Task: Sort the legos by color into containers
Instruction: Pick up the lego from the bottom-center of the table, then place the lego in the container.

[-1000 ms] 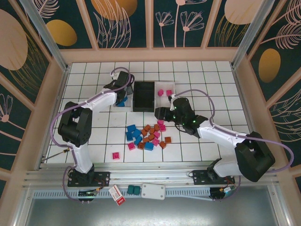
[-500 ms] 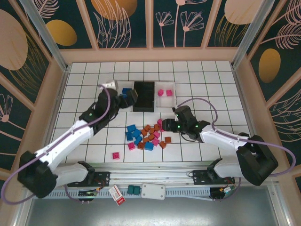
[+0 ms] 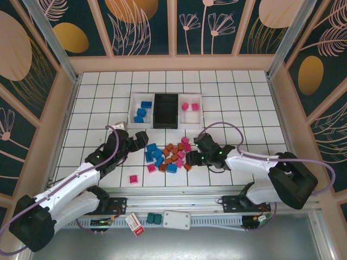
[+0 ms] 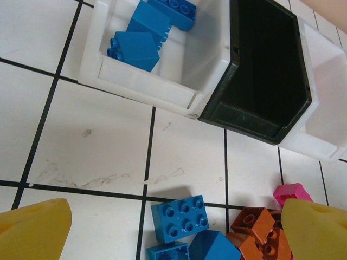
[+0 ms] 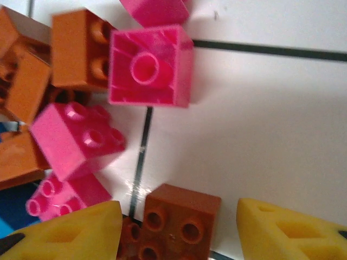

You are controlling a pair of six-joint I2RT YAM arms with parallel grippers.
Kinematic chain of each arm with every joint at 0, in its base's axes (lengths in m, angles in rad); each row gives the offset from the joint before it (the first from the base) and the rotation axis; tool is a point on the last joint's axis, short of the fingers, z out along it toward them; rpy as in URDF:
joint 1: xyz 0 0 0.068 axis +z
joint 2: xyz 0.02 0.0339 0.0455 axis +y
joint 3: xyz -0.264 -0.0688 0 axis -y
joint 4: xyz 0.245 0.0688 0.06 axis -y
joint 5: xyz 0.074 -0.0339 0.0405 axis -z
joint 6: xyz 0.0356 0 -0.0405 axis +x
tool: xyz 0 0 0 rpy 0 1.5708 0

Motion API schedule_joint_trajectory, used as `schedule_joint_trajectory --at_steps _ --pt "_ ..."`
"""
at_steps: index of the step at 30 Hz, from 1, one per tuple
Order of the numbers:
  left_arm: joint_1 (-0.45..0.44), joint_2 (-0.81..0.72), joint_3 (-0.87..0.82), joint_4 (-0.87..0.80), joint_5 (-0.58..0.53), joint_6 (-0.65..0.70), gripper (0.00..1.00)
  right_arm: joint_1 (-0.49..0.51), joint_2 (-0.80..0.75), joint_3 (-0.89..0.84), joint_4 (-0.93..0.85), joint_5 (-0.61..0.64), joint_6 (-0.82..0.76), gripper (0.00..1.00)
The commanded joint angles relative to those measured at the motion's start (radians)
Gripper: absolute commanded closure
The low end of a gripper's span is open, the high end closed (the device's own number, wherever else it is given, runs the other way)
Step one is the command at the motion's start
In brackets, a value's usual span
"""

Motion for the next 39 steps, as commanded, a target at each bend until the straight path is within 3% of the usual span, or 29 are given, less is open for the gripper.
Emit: schedule_joint_trajectory --at_steps 1,9,14,19,23,26,30,34,39 --pt "0.001 0.000 -0.013 -0.001 -0.007 -0.023 0.01 0.009 0.017 0.016 -0.071 0.096 0.037 0.45" --pt "0.002 0.003 -0.018 0.006 -0.012 -0.023 0.01 -0.065 -0.021 -0.008 -0.161 0.197 0.076 0.57" --pt "0.002 0.002 -0.016 0.011 -0.008 -0.025 0.01 -0.069 -0.125 -0.007 -0.093 0.149 0.054 0.36" --pt "0.002 0.000 -0.010 0.001 -0.015 -0.023 0.01 -0.069 -0.013 -0.009 -0.098 0.150 0.066 0.34" --pt "0.001 -0.015 -0.010 -0.020 -0.029 -0.023 0.01 -0.068 0.049 -0.023 -0.089 0.162 0.078 0.45" --pt "0.002 -0.026 -0.011 -0.041 -0.046 -0.023 0.01 -0.062 0.023 -0.025 -0.047 0.142 0.058 0.60" --pt "0.001 -0.048 -0.008 -0.081 -0.080 -0.035 0.01 -0.051 -0.016 0.047 -0.005 0.090 -0.014 0.72" --pt "0.001 -0.071 -0.010 -0.114 -0.101 -0.049 0.01 -0.045 0.007 0.192 0.066 0.056 -0.093 0.77" --pt "0.000 -0.103 -0.024 -0.156 -0.108 -0.069 0.01 -0.046 0.205 0.447 0.154 0.012 -0.173 0.78"
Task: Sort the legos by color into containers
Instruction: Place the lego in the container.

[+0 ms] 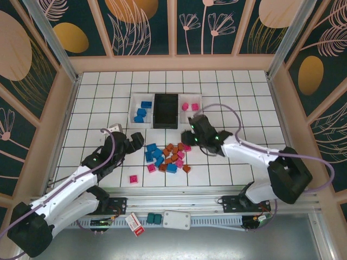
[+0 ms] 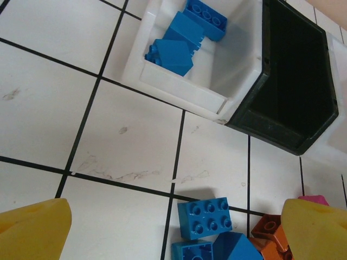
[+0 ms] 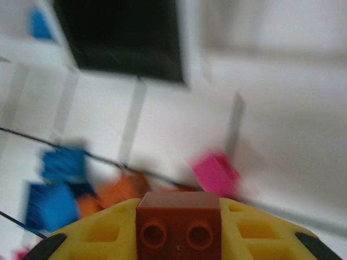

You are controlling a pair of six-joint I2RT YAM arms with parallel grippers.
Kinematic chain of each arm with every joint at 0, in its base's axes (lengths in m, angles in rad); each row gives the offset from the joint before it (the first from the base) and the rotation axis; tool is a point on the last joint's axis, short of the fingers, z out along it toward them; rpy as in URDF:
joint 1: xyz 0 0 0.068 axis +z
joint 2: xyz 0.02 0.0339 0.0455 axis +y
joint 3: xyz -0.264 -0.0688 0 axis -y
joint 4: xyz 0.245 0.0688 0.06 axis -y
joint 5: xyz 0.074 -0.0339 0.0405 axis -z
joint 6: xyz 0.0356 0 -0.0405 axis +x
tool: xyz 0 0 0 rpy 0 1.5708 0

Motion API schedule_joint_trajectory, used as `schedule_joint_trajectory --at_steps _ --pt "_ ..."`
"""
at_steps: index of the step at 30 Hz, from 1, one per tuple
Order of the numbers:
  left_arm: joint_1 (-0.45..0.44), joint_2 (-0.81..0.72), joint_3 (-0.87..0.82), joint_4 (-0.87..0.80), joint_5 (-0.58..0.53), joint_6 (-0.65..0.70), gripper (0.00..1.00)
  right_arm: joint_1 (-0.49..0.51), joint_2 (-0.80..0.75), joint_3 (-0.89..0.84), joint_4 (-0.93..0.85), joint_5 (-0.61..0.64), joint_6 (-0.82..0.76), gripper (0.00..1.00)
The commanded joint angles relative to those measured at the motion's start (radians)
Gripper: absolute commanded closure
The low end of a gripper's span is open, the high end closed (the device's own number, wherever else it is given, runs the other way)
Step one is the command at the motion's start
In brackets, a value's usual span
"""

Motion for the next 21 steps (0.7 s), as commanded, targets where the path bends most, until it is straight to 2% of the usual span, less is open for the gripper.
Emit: schedule_joint_trajectory --at_steps 1,6,11,13,18,21 --pt "0.002 -0.030 -0.020 -0.057 -0.021 -0.031 0.01 0.002 0.134 0.160 0.119 -0.033 -0.086 0.78" --pt "0.001 -0.065 -0.039 -0.082 0.004 -0.046 0.01 -0.039 0.404 0.448 0.112 -0.032 -0.105 0.78" --pt "0.001 -0.071 -0.047 -0.114 0.025 -0.060 0.01 -0.071 0.593 0.655 0.037 0.002 -0.100 0.74" --pt "0.001 -0.072 -0.050 -0.124 0.033 -0.065 0.01 -0.082 0.646 0.713 0.020 0.002 -0.098 0.69" --pt "0.001 -0.080 -0.064 -0.133 0.053 -0.075 0.01 -0.098 0.697 0.813 -0.016 -0.013 -0.096 0.39" --pt "0.001 -0.082 -0.072 -0.124 0.059 -0.078 0.01 -0.097 0.628 0.772 0.000 -0.025 -0.101 0.35"
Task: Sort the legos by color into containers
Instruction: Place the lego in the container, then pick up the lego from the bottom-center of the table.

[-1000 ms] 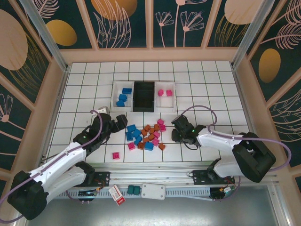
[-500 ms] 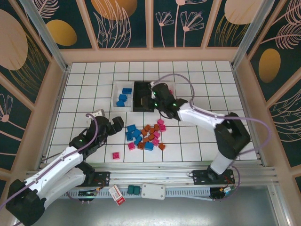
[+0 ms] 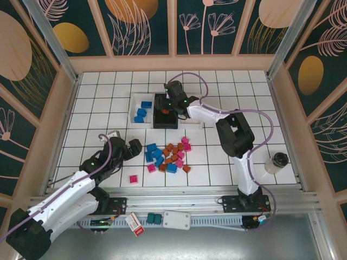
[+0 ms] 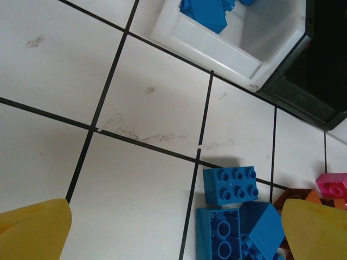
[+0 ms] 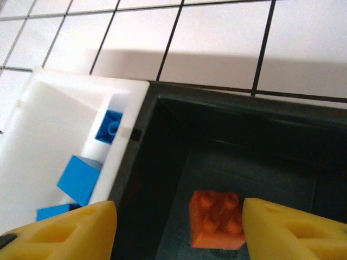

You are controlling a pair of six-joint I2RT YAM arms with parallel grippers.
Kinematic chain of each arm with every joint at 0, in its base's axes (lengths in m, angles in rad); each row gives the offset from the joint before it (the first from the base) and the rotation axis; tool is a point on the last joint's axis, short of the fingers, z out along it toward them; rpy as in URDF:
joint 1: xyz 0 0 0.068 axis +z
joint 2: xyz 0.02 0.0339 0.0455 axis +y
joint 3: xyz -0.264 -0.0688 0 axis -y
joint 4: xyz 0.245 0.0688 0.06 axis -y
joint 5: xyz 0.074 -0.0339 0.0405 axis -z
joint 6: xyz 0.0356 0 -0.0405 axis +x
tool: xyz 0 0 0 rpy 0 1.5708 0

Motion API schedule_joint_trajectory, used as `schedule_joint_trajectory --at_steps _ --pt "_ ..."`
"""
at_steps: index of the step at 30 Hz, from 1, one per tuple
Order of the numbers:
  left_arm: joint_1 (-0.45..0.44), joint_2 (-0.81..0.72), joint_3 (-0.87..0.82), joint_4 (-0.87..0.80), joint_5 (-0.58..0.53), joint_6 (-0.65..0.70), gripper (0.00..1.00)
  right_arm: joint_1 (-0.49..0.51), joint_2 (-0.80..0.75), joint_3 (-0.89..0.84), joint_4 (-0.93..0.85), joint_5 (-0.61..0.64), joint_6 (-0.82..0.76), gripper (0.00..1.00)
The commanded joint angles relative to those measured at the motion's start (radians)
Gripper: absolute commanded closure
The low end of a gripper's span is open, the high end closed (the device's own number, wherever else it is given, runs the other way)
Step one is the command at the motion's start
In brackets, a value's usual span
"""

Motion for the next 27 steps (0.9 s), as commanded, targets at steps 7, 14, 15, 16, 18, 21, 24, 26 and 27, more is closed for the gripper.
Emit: schedule_joint_trajectory --at_steps 7,14,15,16,18,21,24,26,27 --pt "0.002 0.002 -0.019 -0.011 0.027 -0.015 0.01 0.041 -0.393 -0.383 0.043 -0.024 -0.013 0.34" --pt "0.000 0.050 -0.019 0.041 0.036 0.002 0.01 0.154 -0.737 -0.839 -0.071 -0.013 0.019 0.34" --pt "0.001 0.058 -0.019 0.048 0.036 0.005 0.01 0.174 -0.770 -0.877 -0.095 -0.018 0.028 0.34" --pt "0.001 0.068 -0.020 0.055 0.038 0.007 0.01 0.200 -0.806 -0.918 -0.123 -0.020 0.041 0.33" --pt "0.002 0.083 -0.025 0.074 0.038 0.011 0.01 0.247 -0.862 -0.973 -0.158 -0.023 0.062 0.33" --pt "0.001 0.104 -0.037 0.104 0.041 0.012 0.01 0.295 -0.891 -1.025 -0.172 -0.067 0.074 0.32" --pt "0.001 0.125 -0.041 0.122 0.042 0.013 0.01 0.324 -0.852 -1.032 -0.170 -0.087 0.065 0.32" --pt "0.002 0.135 -0.042 0.126 0.041 0.017 0.01 0.334 -0.811 -1.026 -0.163 -0.077 0.055 0.32" --pt "0.001 0.138 -0.042 0.126 0.043 0.018 0.01 0.334 -0.793 -1.024 -0.157 -0.072 0.054 0.34"
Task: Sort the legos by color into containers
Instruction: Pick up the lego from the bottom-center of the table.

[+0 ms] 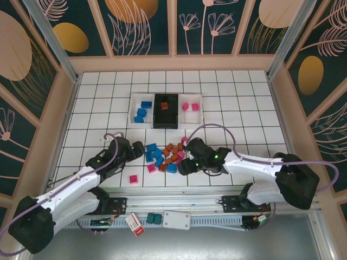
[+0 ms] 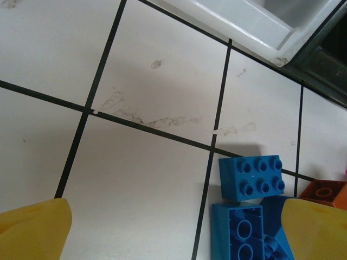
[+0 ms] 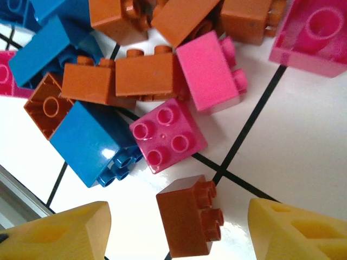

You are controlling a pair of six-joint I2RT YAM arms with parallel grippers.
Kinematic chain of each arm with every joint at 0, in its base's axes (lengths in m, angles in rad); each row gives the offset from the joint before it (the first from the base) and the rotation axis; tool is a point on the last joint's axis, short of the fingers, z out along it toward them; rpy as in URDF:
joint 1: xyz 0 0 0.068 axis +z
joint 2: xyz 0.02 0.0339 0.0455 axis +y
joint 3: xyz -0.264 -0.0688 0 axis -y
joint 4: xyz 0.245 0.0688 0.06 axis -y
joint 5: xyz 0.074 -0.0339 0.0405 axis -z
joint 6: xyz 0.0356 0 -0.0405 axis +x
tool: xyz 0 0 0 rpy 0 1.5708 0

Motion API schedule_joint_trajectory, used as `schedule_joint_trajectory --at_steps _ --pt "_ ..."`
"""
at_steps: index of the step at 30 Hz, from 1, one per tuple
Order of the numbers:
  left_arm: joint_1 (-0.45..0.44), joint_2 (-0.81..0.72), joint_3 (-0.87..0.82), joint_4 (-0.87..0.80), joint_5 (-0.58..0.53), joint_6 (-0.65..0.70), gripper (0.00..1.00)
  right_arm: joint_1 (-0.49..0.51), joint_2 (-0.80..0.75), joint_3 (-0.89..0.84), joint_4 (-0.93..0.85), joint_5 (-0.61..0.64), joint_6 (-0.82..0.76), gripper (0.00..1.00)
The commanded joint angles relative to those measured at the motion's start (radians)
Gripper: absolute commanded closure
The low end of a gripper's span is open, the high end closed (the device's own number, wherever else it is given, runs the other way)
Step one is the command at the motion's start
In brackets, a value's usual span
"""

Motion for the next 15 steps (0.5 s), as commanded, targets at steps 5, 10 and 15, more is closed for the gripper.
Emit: schedule_joint_trajectory --at_steps 5,10,15 --pt "0.002 0.002 -0.016 0.029 0.015 0.015 0.01 0.012 0.103 0.006 0.039 0.004 -0.004 0.51" --pt "0.002 -0.003 -0.017 0.022 0.018 0.022 0.01 0.014 0.095 0.011 0.021 -0.001 -0.018 0.71" --pt "0.002 -0.003 0.008 -0.015 0.015 0.038 0.01 -0.001 0.022 0.104 -0.035 0.038 -0.074 0.78"
